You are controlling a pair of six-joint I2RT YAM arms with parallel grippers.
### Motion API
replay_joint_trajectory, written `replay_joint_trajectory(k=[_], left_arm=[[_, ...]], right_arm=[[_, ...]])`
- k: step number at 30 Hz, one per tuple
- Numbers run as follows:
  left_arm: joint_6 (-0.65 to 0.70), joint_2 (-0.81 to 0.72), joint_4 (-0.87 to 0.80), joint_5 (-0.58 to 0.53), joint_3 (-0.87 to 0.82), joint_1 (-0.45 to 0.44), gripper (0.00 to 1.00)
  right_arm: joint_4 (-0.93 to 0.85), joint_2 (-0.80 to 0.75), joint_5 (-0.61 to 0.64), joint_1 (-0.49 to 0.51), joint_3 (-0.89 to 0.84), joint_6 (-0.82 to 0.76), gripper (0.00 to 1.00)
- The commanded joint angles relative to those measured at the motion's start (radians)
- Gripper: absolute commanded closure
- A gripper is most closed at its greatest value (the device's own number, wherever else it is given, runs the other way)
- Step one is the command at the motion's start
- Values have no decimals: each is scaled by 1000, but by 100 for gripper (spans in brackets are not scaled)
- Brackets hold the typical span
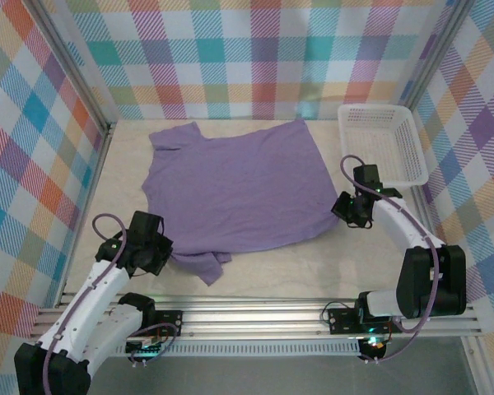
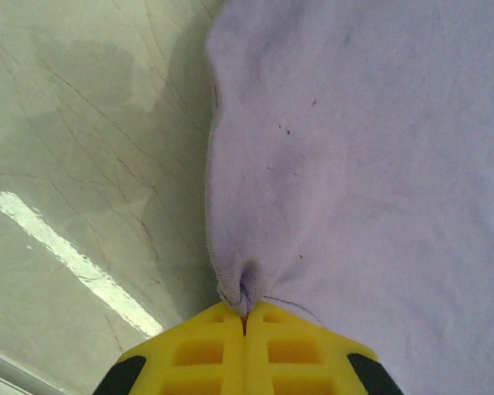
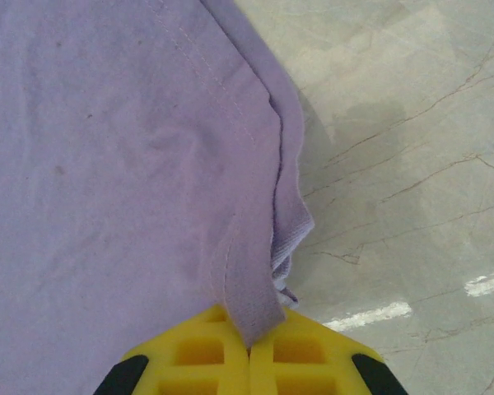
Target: Fold and stack the t-shirts
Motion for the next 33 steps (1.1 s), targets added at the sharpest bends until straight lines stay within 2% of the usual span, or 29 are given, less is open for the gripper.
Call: replay_joint_trajectory(k=[1,4,11,16,25,33], left_arm=[[61,46,7,-45,3,-10,100],[120,110,18,-81,42,-10,100],[155,203,14,-123,57,-7,100],[127,137,60,-112,-13,-7,100],[189,120,7,-111,9,-7,100],[208,67,-69,-156,23,-7,100]], right_arm=[[3,32,-34,5,9,-29,100],[36,65,-48,6,34,-48,100],[-1,108,58,6,62,-1,100],[14,85,93,5,10,54,100],[16,108,89,6,-5,99,100],[0,113,114,5,6,117,100]])
